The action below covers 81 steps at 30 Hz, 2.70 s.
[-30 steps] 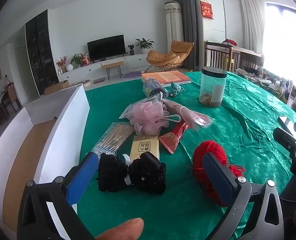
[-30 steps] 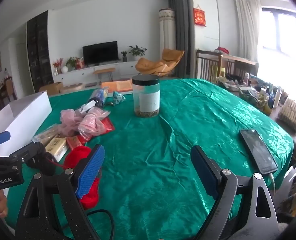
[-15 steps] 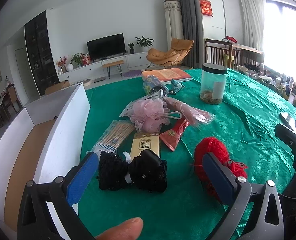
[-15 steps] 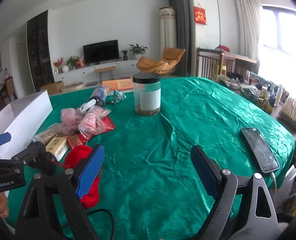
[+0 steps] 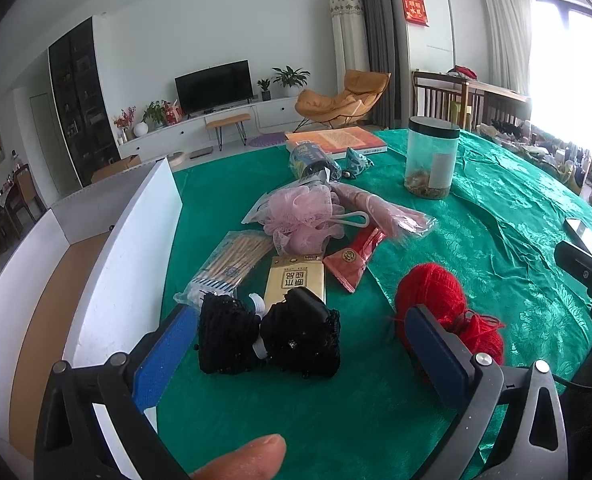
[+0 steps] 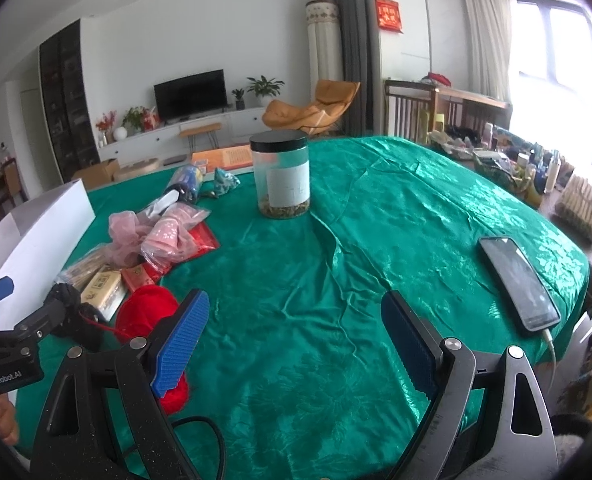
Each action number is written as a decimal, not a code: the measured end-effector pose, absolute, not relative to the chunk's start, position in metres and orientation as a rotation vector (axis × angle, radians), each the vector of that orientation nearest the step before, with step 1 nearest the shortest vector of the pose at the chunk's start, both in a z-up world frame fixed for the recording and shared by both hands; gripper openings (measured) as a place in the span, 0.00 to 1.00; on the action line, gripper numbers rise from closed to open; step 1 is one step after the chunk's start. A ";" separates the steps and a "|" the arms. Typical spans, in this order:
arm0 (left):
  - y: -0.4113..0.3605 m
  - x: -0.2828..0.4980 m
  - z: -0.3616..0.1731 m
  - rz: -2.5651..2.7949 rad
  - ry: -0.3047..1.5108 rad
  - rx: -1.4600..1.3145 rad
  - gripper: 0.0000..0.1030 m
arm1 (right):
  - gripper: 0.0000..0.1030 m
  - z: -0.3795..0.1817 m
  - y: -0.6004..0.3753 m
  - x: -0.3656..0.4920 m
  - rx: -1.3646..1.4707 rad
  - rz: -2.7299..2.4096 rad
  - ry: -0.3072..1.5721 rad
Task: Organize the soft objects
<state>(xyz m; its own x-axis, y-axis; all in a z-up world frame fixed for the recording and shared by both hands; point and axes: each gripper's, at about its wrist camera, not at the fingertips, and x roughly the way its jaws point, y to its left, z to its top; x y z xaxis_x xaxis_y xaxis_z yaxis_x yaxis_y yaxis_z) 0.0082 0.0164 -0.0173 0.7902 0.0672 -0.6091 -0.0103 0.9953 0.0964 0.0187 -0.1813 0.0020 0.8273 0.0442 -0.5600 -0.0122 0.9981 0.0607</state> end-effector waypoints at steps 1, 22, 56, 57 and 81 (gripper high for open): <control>0.016 0.008 -0.018 0.042 0.660 0.091 1.00 | 0.87 0.002 -0.181 0.019 0.054 0.030 0.597; 0.050 0.005 -0.025 0.017 0.729 0.013 1.00 | 0.87 -0.024 -0.137 0.043 -0.011 0.504 0.832; 0.065 0.090 -0.038 -0.002 0.866 -0.132 1.00 | 0.87 -0.042 -0.214 0.095 0.347 0.217 0.813; 0.074 0.086 -0.033 0.003 0.859 -0.155 1.00 | 0.87 -0.042 -0.214 0.095 0.353 0.230 0.809; 0.075 0.073 -0.094 0.090 1.114 -0.059 1.00 | 0.47 -0.056 -0.136 0.103 -0.003 0.362 0.904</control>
<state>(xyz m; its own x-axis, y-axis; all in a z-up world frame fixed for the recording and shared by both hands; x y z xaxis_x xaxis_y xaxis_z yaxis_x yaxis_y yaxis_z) 0.0732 0.0749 -0.0938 0.4383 0.0427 -0.8978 -0.1018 0.9948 -0.0024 0.1029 -0.1359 -0.0564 0.5623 0.3064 -0.7681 -0.3086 0.9395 0.1489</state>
